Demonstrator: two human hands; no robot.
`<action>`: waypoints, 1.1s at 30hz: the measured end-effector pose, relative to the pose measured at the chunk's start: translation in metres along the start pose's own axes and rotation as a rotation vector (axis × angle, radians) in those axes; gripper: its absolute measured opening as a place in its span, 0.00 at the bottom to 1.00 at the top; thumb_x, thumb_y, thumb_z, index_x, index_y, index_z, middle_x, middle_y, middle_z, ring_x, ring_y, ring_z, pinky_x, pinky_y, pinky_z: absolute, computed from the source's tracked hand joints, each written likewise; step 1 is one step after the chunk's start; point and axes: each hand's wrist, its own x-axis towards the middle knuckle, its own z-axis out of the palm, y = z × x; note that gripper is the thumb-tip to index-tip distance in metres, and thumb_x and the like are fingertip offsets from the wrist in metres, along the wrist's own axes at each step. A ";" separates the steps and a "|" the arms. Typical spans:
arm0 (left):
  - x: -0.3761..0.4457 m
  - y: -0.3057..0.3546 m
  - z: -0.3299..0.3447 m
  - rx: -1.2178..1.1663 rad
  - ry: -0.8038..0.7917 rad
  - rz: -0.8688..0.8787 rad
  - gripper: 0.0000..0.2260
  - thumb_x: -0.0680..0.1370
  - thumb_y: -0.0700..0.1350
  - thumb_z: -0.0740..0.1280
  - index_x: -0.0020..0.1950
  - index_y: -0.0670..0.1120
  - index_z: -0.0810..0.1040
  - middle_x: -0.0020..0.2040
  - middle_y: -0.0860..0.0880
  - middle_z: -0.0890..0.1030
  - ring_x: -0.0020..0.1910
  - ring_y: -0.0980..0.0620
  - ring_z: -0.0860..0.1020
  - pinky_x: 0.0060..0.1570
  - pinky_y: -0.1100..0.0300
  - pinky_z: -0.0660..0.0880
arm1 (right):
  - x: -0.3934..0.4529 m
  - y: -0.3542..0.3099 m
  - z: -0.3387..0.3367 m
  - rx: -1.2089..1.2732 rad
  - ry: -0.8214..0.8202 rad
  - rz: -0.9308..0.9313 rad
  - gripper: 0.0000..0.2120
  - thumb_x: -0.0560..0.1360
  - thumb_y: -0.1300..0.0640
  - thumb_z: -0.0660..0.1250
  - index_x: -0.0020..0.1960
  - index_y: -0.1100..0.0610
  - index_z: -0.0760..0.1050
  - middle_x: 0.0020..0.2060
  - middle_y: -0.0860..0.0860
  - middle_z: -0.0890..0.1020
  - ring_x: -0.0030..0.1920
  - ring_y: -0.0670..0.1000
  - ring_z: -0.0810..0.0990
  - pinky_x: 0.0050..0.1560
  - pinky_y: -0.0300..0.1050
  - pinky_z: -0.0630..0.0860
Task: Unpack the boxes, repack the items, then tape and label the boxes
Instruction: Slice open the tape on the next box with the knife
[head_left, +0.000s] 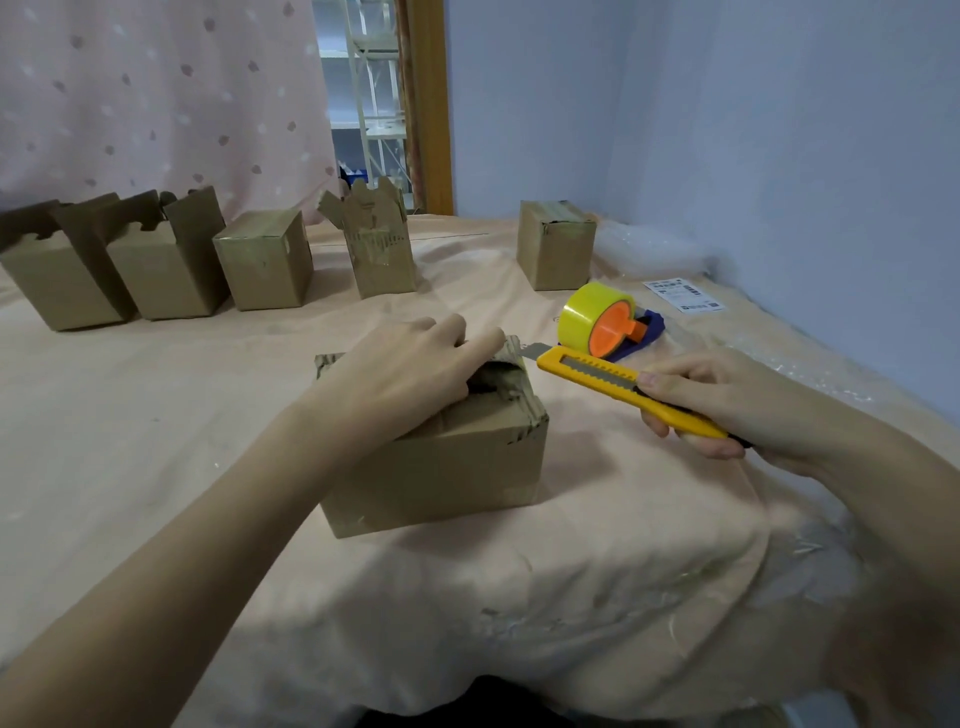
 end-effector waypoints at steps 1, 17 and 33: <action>0.002 0.001 0.000 0.000 0.012 -0.021 0.16 0.64 0.37 0.70 0.50 0.41 0.74 0.34 0.42 0.74 0.27 0.42 0.73 0.21 0.59 0.59 | 0.001 0.001 0.000 0.011 0.007 0.001 0.22 0.81 0.53 0.57 0.35 0.65 0.72 0.16 0.52 0.63 0.17 0.47 0.59 0.21 0.36 0.57; 0.001 0.004 0.007 -0.113 0.148 -0.061 0.18 0.78 0.53 0.56 0.50 0.46 0.83 0.38 0.44 0.77 0.29 0.42 0.76 0.24 0.53 0.72 | 0.014 0.028 0.003 0.186 -0.026 -0.029 0.24 0.77 0.50 0.60 0.42 0.74 0.72 0.25 0.67 0.67 0.16 0.47 0.59 0.19 0.34 0.54; 0.000 0.006 0.006 -0.130 0.203 -0.080 0.17 0.79 0.50 0.57 0.49 0.43 0.84 0.36 0.45 0.79 0.30 0.42 0.77 0.25 0.52 0.74 | 0.022 0.038 0.007 0.363 -0.077 -0.033 0.20 0.77 0.52 0.58 0.51 0.69 0.76 0.26 0.53 0.73 0.15 0.44 0.57 0.17 0.32 0.52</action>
